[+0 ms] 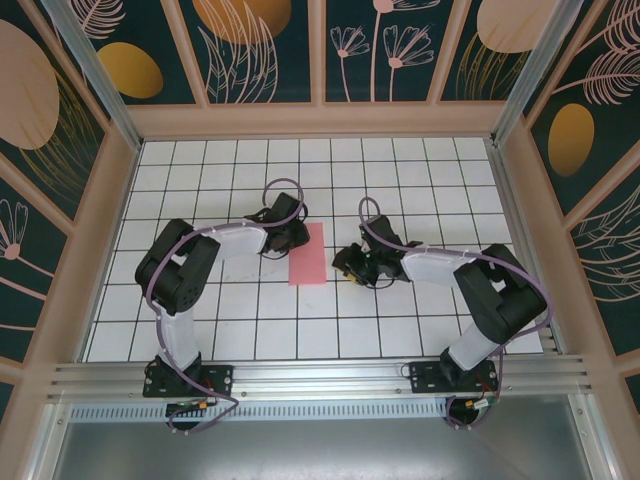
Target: Fold a paper plane with a square sheet of paper (pick it up from the middle)
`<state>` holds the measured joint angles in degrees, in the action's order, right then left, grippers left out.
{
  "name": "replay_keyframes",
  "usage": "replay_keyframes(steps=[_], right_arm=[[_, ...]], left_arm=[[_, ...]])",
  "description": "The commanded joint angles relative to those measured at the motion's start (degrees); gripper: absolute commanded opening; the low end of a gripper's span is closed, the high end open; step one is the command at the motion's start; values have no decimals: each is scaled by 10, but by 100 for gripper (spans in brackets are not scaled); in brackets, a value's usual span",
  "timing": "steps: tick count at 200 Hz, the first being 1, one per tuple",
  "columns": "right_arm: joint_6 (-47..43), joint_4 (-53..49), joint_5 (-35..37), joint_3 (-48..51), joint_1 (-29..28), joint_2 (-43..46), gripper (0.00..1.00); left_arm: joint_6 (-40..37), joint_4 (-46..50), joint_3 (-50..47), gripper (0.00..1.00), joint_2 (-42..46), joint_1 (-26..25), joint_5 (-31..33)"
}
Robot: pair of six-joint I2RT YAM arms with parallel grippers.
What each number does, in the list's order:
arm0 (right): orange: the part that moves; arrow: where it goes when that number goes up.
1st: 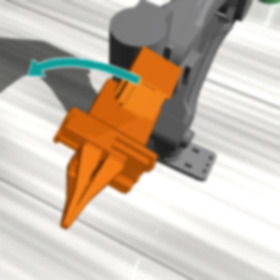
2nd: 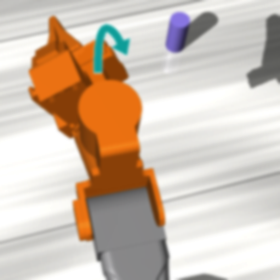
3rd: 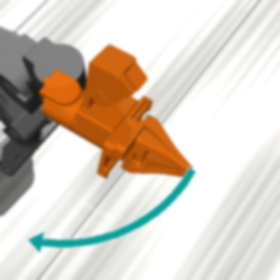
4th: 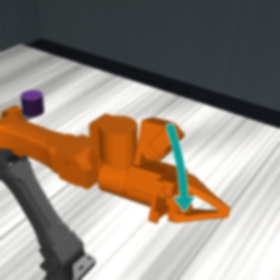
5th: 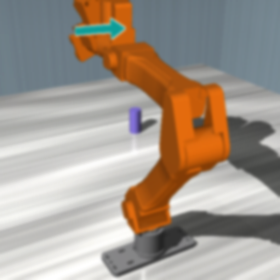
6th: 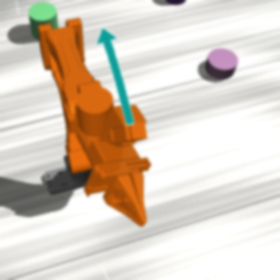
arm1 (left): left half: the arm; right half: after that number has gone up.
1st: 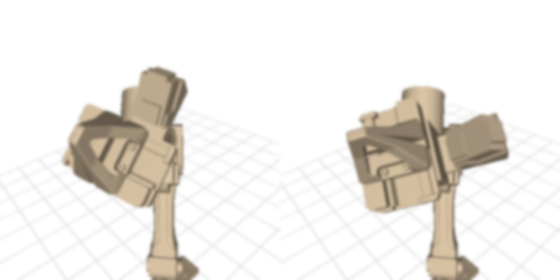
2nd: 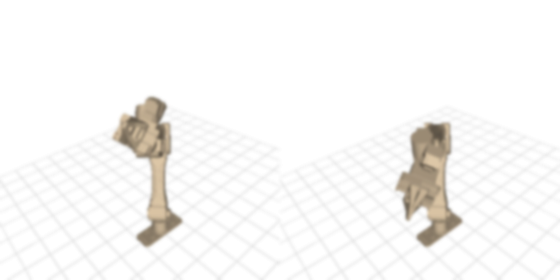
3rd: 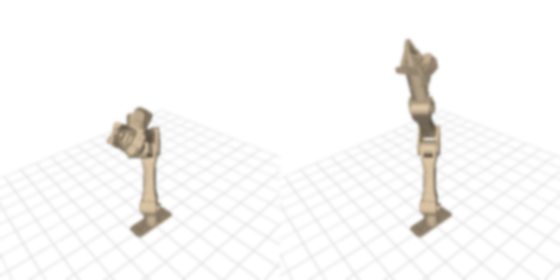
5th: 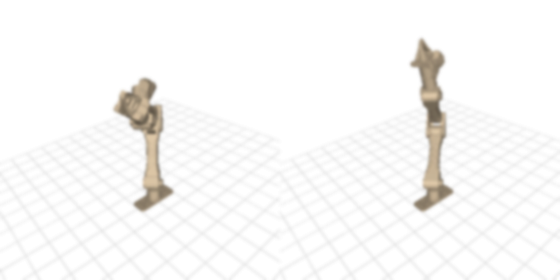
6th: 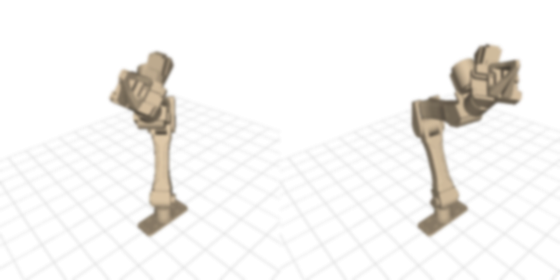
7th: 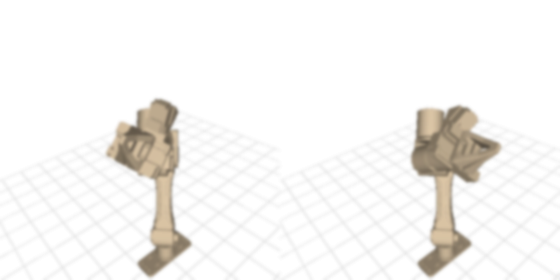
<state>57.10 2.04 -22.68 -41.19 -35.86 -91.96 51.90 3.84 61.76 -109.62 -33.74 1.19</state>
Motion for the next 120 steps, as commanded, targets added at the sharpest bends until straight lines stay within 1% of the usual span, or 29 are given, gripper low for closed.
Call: replay_keyframes(steps=[1, 44, 100, 120], right_arm=[[33, 47, -22, -4, -16, -14, 42], [39, 10, 1, -31, -39, -36, 39], [17, -12, -21, -69, -61, -70, 39], [19, -6, -29, -72, -65, -81, 38]], left_arm=[[33, 49, -38, 30, -8, 5, 8], [37, 41, -45, 30, -9, 4, 6], [35, 35, -46, 30, -14, 4, 2], [35, 34, -47, 30, -13, 4, 0]])
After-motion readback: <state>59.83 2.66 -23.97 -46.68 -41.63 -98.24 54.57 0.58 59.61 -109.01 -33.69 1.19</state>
